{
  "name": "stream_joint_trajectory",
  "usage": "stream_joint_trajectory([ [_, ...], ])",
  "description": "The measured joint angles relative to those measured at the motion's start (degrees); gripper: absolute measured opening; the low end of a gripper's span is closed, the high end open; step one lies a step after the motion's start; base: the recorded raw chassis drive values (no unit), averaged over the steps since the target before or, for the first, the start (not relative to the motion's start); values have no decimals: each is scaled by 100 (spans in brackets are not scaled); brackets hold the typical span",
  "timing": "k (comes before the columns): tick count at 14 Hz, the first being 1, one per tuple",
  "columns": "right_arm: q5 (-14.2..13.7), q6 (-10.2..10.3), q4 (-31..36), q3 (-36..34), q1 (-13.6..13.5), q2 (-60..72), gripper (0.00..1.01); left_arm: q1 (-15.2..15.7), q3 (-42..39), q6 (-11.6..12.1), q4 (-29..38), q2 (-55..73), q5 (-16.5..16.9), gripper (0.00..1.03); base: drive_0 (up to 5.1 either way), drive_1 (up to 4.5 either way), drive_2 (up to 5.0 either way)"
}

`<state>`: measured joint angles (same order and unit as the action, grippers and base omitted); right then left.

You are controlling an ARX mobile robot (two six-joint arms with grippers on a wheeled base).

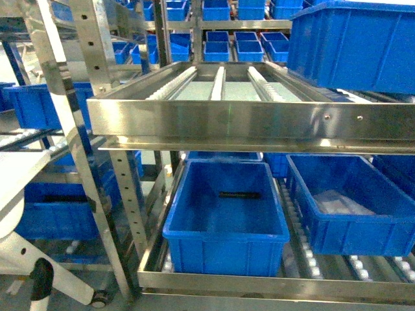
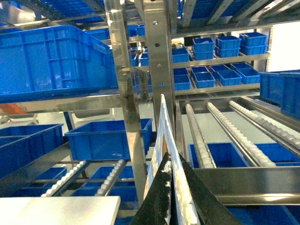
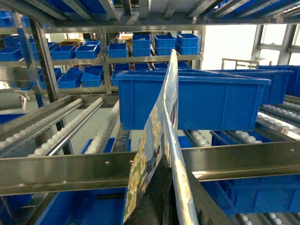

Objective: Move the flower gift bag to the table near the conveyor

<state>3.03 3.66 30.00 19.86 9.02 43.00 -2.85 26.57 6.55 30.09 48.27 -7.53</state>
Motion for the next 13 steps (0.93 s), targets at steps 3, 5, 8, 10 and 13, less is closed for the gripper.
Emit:
stream_joint_trajectory([
  [3, 0, 0, 2, 0, 0, 2, 2, 0, 0, 0, 0, 4, 2, 2, -488, 137, 343],
  [5, 0, 0, 22, 0, -2, 0, 2, 0, 0, 0, 13, 2, 2, 2, -489, 143, 337],
  [8, 0, 0, 15, 0, -2, 0, 2, 0, 0, 0, 13, 4, 2, 2, -499, 144, 322],
  [10, 0, 0, -4, 0, -2, 2, 2, 0, 0, 0, 0, 4, 2, 2, -499, 144, 322],
  [13, 0, 0, -2, 0, -2, 0, 2, 0, 0, 0, -2, 0, 2, 2, -499, 144, 322],
])
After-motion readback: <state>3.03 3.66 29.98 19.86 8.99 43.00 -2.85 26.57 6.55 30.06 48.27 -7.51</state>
